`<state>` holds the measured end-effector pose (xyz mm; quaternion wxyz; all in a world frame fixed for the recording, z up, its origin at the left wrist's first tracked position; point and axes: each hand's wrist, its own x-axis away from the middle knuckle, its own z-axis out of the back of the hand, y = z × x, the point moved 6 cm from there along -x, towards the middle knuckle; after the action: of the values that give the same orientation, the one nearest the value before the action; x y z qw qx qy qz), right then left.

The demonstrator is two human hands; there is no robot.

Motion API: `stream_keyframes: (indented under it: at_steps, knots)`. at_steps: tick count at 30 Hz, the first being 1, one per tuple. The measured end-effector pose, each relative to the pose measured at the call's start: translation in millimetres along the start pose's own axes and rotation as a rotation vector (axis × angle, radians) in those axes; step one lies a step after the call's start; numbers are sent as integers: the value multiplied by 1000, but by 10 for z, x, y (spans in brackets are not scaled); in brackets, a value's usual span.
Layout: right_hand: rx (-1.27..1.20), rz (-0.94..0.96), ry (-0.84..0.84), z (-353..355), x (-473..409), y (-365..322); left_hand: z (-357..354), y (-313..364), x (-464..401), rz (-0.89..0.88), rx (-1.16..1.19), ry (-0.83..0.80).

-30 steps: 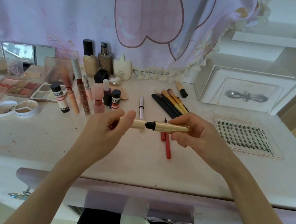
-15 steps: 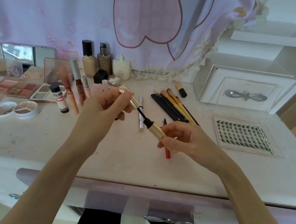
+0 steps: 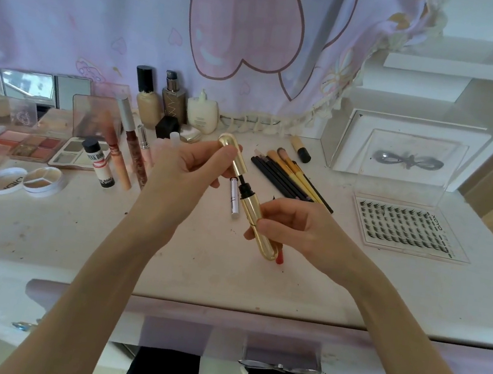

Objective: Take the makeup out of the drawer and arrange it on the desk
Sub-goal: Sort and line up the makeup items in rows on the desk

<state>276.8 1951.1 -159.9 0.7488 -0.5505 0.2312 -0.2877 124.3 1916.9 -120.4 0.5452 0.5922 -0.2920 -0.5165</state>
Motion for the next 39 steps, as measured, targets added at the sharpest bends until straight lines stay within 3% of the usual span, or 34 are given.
stream_keyframes:
  at_steps: [17,19,21,26,34,39]
  knots:
    - [-46,-46,94,18,-107,75,-8,-164,-23,58,-31,-2]
    - [-42,-112,190,118,-187,120,-10,-238,28,46,-150,-6]
    - [-7,-199,256,218,-296,165,-39,-327,132,-16,-424,-40]
    - [133,-362,255,296,-647,203,-126,-586,394,-156,-914,-164]
    - [536,-516,202,268,-988,248,-173,-766,429,-153,-1151,-286]
    - [643,-477,154,191,-1059,250,-197,-831,436,-136,-1232,-353]
